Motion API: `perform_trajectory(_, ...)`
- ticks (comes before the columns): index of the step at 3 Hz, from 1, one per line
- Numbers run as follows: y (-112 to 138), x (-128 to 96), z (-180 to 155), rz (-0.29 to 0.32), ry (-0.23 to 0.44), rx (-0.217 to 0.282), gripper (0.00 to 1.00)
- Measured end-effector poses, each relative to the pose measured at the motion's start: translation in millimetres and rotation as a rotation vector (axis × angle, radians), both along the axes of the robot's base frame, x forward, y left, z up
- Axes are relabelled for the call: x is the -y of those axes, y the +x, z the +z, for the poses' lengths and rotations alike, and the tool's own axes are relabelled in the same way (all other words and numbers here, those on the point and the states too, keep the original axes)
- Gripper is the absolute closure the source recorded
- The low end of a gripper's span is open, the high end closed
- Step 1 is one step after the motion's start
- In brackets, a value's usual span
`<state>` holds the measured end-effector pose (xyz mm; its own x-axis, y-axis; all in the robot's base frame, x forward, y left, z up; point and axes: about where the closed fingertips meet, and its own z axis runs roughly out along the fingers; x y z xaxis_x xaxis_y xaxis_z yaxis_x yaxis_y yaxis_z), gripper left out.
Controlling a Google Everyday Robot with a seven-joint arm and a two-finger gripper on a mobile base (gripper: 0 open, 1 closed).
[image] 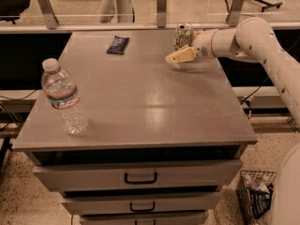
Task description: Move 7up can near water bottle
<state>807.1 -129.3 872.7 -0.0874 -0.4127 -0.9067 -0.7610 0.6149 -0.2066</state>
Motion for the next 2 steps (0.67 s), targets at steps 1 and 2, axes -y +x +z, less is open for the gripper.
perform_trajectory(1, 4.5, 4.2, -3.9, -0.022, 0.015, 0.017, 0.4)
perform_trajectory(2, 0.1, 10.4, 9.4, -0.036, 0.042, 0.046, 0.63)
